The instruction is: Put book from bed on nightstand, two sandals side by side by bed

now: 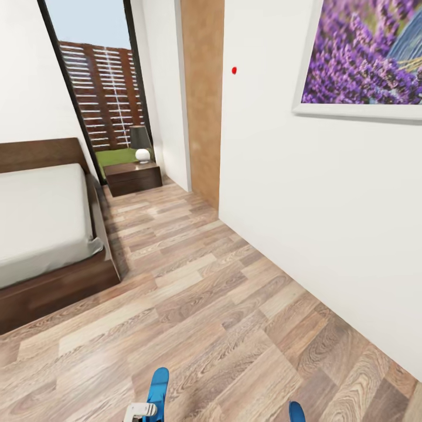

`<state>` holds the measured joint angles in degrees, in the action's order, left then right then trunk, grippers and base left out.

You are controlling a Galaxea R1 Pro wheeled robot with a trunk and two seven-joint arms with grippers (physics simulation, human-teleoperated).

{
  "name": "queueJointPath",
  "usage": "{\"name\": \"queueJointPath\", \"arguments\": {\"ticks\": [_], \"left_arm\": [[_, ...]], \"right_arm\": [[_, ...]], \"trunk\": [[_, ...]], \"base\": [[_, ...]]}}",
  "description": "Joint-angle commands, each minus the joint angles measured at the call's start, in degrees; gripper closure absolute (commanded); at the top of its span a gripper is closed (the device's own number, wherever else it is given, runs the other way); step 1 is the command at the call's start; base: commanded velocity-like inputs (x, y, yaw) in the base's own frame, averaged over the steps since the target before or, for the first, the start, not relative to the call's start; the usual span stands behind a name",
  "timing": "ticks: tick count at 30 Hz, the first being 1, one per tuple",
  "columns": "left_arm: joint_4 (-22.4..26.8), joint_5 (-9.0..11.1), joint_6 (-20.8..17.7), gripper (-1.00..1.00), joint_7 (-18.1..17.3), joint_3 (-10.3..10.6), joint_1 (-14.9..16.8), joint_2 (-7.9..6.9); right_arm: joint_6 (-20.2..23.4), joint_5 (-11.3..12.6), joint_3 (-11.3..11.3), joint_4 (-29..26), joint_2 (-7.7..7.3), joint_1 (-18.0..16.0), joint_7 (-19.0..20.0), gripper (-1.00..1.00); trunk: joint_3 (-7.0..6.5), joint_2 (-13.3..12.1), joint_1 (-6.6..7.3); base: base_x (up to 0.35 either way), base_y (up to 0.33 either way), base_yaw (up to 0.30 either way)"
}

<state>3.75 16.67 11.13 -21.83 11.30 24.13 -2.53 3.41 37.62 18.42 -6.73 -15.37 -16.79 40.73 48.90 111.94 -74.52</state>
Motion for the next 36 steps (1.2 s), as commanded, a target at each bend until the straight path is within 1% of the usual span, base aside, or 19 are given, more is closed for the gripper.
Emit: {"name": "queueJointPath", "arguments": {"ticks": [1,7,14,20,25,30,36], "left_arm": [[-0.1,0.5,0.2,1.0,-0.1,0.5,0.0,-0.02],[-0.1,0.5,0.2,1.0,-0.1,0.5,0.0,-0.02],[-0.1,0.5,0.2,1.0,-0.1,0.5,0.0,-0.02],[-0.1,0.5,0.2,1.0,-0.1,0.5,0.0,-0.02],[-0.1,0.5,0.2,1.0,-0.1,0.5,0.0,-0.02],[-0.1,0.5,0.2,1.0,-0.1,0.5,0.0,-0.02],[-0.1,0.5,0.2,1.0,-0.1,0.5,0.0,-0.02]], "right_arm": [[0.4,0.6,0.3,0.0,-0.04,0.0,0.2,1.0],[0.4,0.6,0.3,0.0,-0.05,-0.1,0.2,1.0],[0.4,0.7,0.3,-0.1,-0.05,-0.1,0.2,1.0],[0.4,0.7,0.3,0.0,-0.03,-0.1,0.3,1.0],[0.4,0.8,0.3,0.0,-0.11,0.0,0.3,1.0],[0.4,0.8,0.3,0.0,-0.1,0.0,0.4,1.0],[0.4,0.7,0.2,0.0,-0.05,0.0,0.2,1.0]], "trunk": [[0.05,0.0,-0.03],[0.05,0.0,-0.03],[0.05,0.0,-0.03],[0.05,0.0,-0.03],[0.05,0.0,-0.03],[0.05,0.0,-0.03],[0.05,0.0,-0.03]], "base": [[0.327,0.0,0.0],[0.331,0.0,0.011],[0.332,0.0,0.181],[0.31,0.0,0.049],[0.173,0.0,0.003],[0.048,0.0,0.0],[0.279,0.0,0.0]]}}
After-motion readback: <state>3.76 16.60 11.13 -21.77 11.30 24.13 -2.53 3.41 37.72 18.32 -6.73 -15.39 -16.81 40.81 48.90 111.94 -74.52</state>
